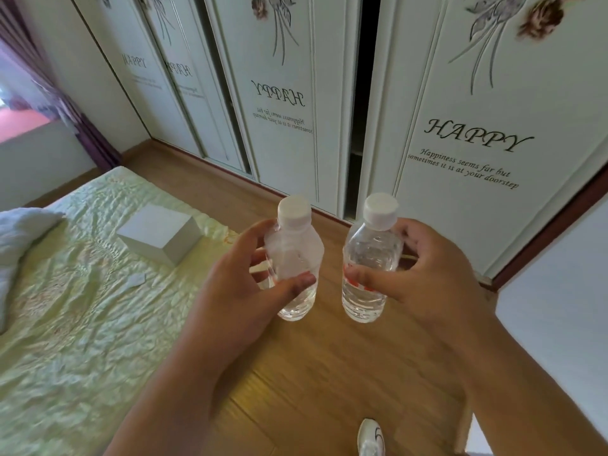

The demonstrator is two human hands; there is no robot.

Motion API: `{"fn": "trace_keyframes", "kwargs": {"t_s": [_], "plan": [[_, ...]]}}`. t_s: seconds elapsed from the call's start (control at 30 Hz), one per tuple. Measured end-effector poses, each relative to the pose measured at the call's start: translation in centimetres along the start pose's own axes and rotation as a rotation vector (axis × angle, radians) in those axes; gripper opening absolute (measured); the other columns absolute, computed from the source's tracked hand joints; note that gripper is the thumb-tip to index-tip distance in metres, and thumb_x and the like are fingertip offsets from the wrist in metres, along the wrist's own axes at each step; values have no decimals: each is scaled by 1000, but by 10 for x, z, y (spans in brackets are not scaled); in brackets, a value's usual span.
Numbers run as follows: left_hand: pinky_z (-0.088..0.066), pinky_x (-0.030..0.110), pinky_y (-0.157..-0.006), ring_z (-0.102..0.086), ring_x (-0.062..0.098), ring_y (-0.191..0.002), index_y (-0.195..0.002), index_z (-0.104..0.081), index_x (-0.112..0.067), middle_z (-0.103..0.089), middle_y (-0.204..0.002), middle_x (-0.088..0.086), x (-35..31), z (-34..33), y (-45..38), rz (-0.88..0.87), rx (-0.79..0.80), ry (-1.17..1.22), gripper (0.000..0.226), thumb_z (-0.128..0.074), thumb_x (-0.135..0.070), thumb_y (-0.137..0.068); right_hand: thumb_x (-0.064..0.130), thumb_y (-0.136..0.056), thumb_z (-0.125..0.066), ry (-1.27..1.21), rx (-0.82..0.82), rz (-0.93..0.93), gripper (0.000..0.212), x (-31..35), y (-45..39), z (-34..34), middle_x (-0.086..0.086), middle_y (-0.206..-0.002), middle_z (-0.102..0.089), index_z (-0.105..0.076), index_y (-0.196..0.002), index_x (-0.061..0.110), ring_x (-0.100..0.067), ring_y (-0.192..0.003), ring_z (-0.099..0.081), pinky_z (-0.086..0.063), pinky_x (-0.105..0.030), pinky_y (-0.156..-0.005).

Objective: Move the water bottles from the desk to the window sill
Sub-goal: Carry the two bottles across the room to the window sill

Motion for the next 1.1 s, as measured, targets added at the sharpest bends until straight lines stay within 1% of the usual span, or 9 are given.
{"fn": "trace_keyframes", "kwargs": {"t_s": [0.1,0.2,0.3,0.43,0.53,0.7,0.8,0.9,1.1], "plan": [[-56,29,-94,-63,-9,-112,-139,-49,-48,-64,-123,-32,-12,-16,-32,4,-36,-10,83,-88,-55,-66,57,-58,-91,-13,19,39,72,-7,-44,17,28,-105,-67,-60,-121,41,24,-94,-54,-42,-2,-62],[-54,22,-90,-61,-13,-110,-138,-48,-51,-62,-121,-37,-19,-32,-56,6,-83,-26,83,-88,-56,-66,54,-59,-92,-15,43,64,69,-13,-80,33,30,-101,-65,-60,-119,41,26,-94,-53,-38,5,-66],[-52,18,-86,-61,-15,-108,-132,-48,-59,-62,-118,-40,-24,-47,-77,22,-99,-19,78,-88,-56,-65,55,-59,-91,12,51,91,72,-18,-109,45,30,-104,-65,-59,-122,41,26,-95,-53,-39,4,-65],[-48,5,-71,-58,-22,-105,-123,-41,-70,-57,-111,-51,-31,-62,-107,25,-79,-25,74,-85,-60,-65,57,-59,-90,7,75,82,73,-24,-139,56,29,-105,-67,-60,-122,40,21,-93,-57,-41,0,-63],[-48,9,-74,-59,-22,-103,-132,-41,-65,-57,-111,-50,-32,-71,-135,11,-67,-22,82,-84,-65,-63,59,-59,-89,23,72,72,74,-26,-159,60,26,-111,-68,-60,-123,40,18,-95,-58,-38,-4,-67],[-51,12,-81,-62,-13,-109,-135,-45,-58,-62,-116,-38,-24,-83,-186,-24,-23,2,81,-83,-62,-64,59,-58,-90,40,41,23,75,-31,-199,59,25,-115,-68,-60,-124,41,12,-99,-60,-40,-9,-74],[-57,24,-90,-64,-4,-112,-143,-46,-49,-64,-124,-30,-12,-86,-224,-32,17,26,90,-84,-63,-63,63,-58,-88,82,1,10,79,-30,-227,55,23,-119,-67,-59,-128,41,9,-104,-59,-39,-10,-77],[-58,36,-95,-65,0,-115,-144,-45,-48,-64,-129,-26,-1,-85,-270,-46,79,56,93,-86,-64,-63,60,-58,-89,83,-51,-16,75,-26,-260,45,27,-112,-67,-59,-125,42,18,-98,-56,-36,-7,-74],[-57,36,-99,-63,0,-116,-145,-43,-48,-62,-131,-26,16,-67,-352,-96,107,30,94,-83,-64,-62,60,-58,-89,61,-108,-61,76,-11,-325,17,29,-113,-68,-59,-125,43,16,-100,-59,-39,-8,-75]]}}
Point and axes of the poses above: each hand's wrist, its own y-axis away from the middle knuckle, its own z-axis out of the back of the hand, x = y × z, the point moved 4 cm from there along -y, towards the middle knuckle
